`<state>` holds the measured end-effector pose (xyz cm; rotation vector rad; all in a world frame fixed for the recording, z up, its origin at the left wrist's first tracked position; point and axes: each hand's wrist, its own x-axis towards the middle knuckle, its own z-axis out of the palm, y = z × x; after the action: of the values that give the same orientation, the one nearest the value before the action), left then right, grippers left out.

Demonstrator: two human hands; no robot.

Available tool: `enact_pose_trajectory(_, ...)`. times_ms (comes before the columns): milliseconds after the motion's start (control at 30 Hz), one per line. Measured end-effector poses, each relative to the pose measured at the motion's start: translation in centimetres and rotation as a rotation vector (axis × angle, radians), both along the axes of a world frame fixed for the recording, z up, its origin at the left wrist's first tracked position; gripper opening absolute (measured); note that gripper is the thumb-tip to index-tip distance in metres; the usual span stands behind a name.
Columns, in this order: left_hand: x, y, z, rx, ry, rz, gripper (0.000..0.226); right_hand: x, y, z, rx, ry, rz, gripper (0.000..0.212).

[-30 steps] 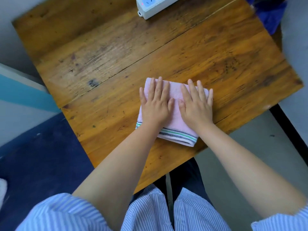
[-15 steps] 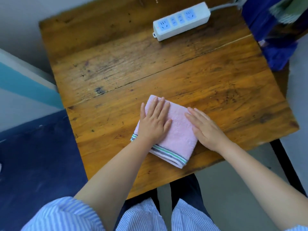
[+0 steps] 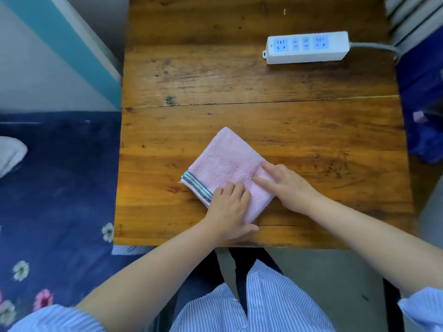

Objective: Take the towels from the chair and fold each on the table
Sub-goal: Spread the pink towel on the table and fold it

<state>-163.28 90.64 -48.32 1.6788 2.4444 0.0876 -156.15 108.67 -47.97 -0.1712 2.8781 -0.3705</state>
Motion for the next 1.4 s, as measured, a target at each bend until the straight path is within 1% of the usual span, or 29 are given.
enact_pose_trajectory(67,0.9,-0.1,0.0,-0.053,0.017,0.049,0.092,-0.6,0.1,0.0,0.062,-0.012,0.048,0.042)
enact_pose_trajectory(100,1.2,-0.2,-0.1,-0.061,0.017,0.073,0.098,-0.8,0.1,-0.1,0.096,-0.016,0.075,0.045)
enact_pose_trajectory(200,2.3,-0.4,-0.3,-0.078,0.035,0.167,0.104,-1.3,0.3,0.6,0.116,-0.058,0.094,0.067)
enact_pose_trajectory(233,2.4,-0.3,-0.1,-0.098,0.024,0.199,0.105,-1.6,0.2,1.1,0.111,-0.073,0.104,0.065)
enact_pose_trajectory(267,2.8,-0.3,0.1,-0.118,0.004,0.241,0.105,-2.0,0.0,2.0,0.087,-0.119,0.116,0.058)
enact_pose_trajectory(300,2.7,0.0,0.2,-0.161,-0.018,0.263,0.105,-2.4,0.0,2.5,0.051,-0.158,0.08,0.049)
enact_pose_trajectory(367,2.9,-0.4,0.3,-0.193,-0.047,0.325,0.098,-2.9,-0.3,3.0,0.048,-0.208,0.04,0.039)
enact_pose_trajectory(433,2.7,-0.8,0.6,-0.194,-0.07,0.383,0.084,-3.4,-0.7,3.7,0.053,-0.265,0.047,0.036)
enact_pose_trajectory(500,3.0,-1.9,1.8,-0.153,-0.076,0.432,0.064,-3.5,-1.7,4.8,0.033,-0.308,0.064,0.03)
enact_pose_trajectory(567,2.8,-3.1,2.7,-0.178,-0.086,0.554,0.041,-3.5,-2.7,5.5,-0.008,-0.343,0.06,0.024)
enact_pose_trajectory(600,2.9,-4.1,3.0,-0.165,-0.067,0.599,0.036,-3.4,-3.5,5.9,-0.032,-0.35,0.066,0.022)
enact_pose_trajectory(700,3.5,-7.3,4.7,-0.028,-0.072,0.634,0.049,-2.9,-5.8,7.2,-0.084,-0.324,0.051,0.016)
enact_pose_trajectory(767,5.1,-10.4,5.8,0.054,-0.051,0.716,0.047,-1.8,-8.2,8.1,-0.124,-0.272,0.056,0.013)
enact_pose_trajectory(800,6.2,-11.7,6.3,0.092,-0.071,0.76,0.041,-1.3,-9.2,8.5,-0.149,-0.23,0.061,0.017)
enact_pose_trajectory(833,6.6,-12.4,6.9,0.157,-0.104,0.849,0.035,-1.2,-9.9,8.9,-0.185,-0.209,0.042,0.024)
enact_pose_trajectory(867,8.5,-14.2,7.7,0.211,-0.098,0.981,0.031,-0.2,-11.7,9.5,-0.229,-0.184,0.058,0.031)
enact_pose_trajectory(933,11.8,-17.2,8.9,0.289,-0.141,1.199,0.037,1.4,-15.0,10.6,-0.349,-0.145,0.053,0.036)
enact_pose_trajectory(1000,15.1,-19.8,10.4,0.372,-0.202,1.324,0.045,3.0,-18.3,11.9,-0.454,-0.126,0.047,0.041)
enact_pose_trajectory(1033,17.2,-21.6,11.3,0.418,-0.19,1.401,0.048,4.2,-20.4,12.5,-0.497,-0.125,0.086,0.049)
enact_pose_trajectory(1067,18.9,-23.2,12.2,0.459,-0.197,1.463,0.048,5.1,-22.2,13.0,-0.536,-0.127,0.122,0.055)
enact_pose_trajectory(1100,20.4,-24.8,12.9,0.479,-0.199,1.519,0.045,5.9,-24.1,13.5,-0.566,-0.139,0.151,0.055)
enact_pose_trajectory(1133,21.8,-26.1,13.4,0.478,-0.208,1.555,0.04,6.6,-25.6,13.8,-0.575,-0.149,0.187,0.05)
enact_pose_trajectory(1167,23.9,-28.1,14.3,0.467,-0.18,1.612,0.036,7.8,-28.2,14.4,-0.57,-0.16,0.255,0.043)
enact_pose_trajectory(1233,26.7,-30.8,15.6,0.41,-0.16,1.681,0.034,9.4,-31.4,14.9,-0.544,-0.142,0.319,0.035)
enact_pose_trajectory(1300,29.7,-33.8,17.1,0.419,-0.147,1.756,0.033,11.2,-35.0,15.8,-0.557,-0.151,0.392,0.033)
enact_pose_trajectory(1400,32.9,-38.1,19.1,0.488,-0.13,1.863,0.029,12.9,-39.7,17.9,-0.595,-0.187,0.492,0.03)
